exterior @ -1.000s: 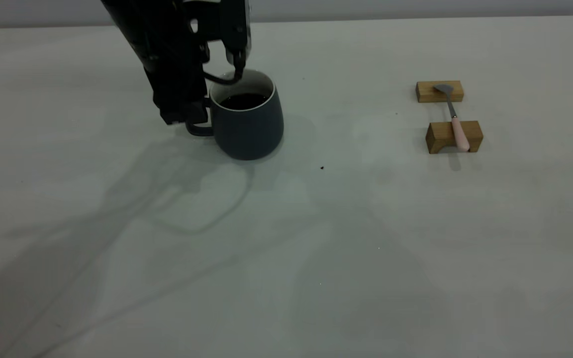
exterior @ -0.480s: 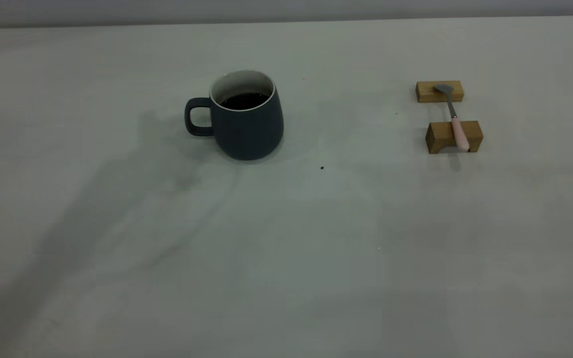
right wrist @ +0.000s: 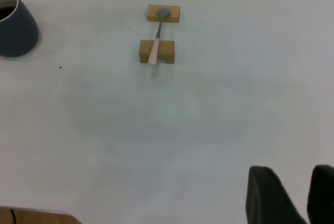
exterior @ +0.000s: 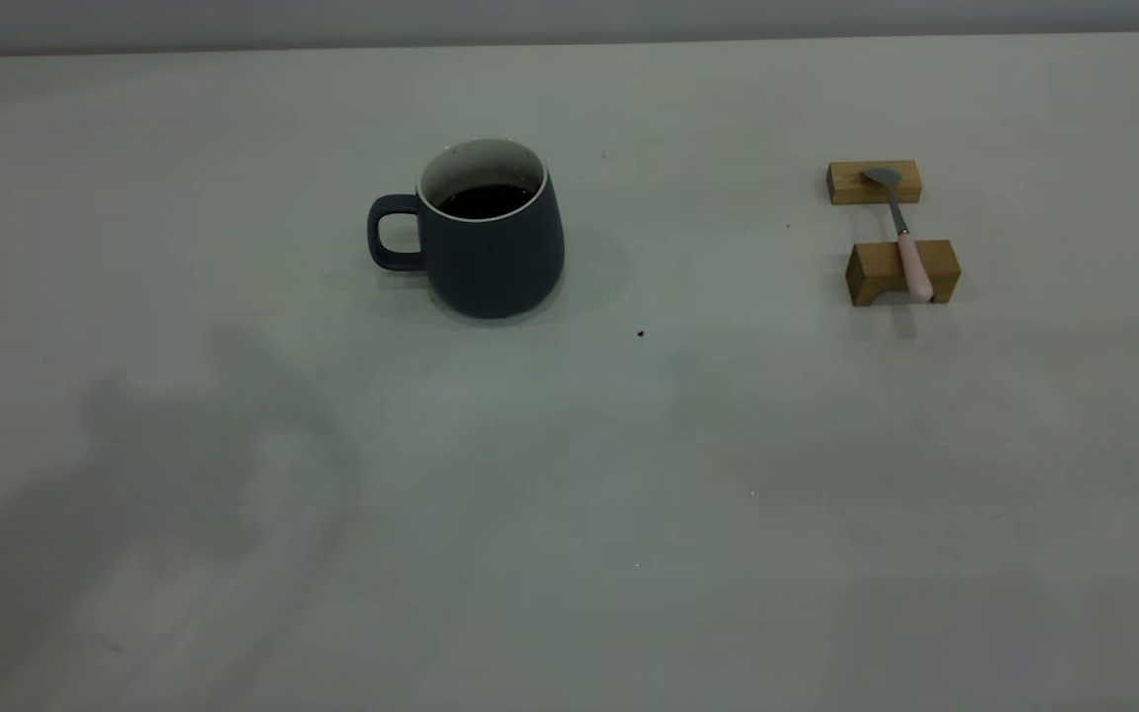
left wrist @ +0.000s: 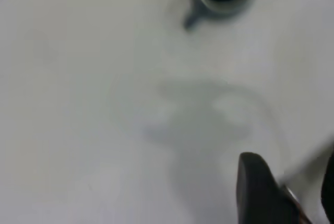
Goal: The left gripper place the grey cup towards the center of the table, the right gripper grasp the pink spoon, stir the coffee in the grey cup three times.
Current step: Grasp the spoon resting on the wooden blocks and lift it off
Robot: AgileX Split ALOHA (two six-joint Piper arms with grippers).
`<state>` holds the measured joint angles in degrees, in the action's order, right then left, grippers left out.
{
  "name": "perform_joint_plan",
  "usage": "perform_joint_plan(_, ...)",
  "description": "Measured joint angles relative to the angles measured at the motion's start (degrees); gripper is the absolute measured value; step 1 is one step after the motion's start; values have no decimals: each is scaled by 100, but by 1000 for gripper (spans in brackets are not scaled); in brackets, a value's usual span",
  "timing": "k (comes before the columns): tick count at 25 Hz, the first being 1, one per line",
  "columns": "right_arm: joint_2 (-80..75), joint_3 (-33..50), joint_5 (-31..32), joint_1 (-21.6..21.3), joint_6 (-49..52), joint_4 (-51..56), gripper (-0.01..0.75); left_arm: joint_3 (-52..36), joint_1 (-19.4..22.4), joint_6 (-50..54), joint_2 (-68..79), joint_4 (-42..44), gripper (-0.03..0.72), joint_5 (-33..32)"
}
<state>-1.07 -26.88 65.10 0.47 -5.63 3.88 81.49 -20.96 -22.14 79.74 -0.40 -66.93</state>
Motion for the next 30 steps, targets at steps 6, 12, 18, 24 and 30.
perform_joint_plan(6,0,0,-2,0,0,0,237,-493,0,1176,-905,0,316,0)
perform_joint_plan(12,0,0,-2,0,0,0,237,-1894,156,1955,-2748,-101,300,0)
perform_joint_plan(18,0,0,-2,0,0,0,237,-3420,1566,1865,-4957,-333,300,0)
perform_joint_plan(24,0,0,-2,0,0,0,237,-4511,2298,1770,-6752,-422,300,30)
perform_joint_plan(30,0,0,-2,0,0,0,237,-5066,2332,1713,-7854,-309,300,117)
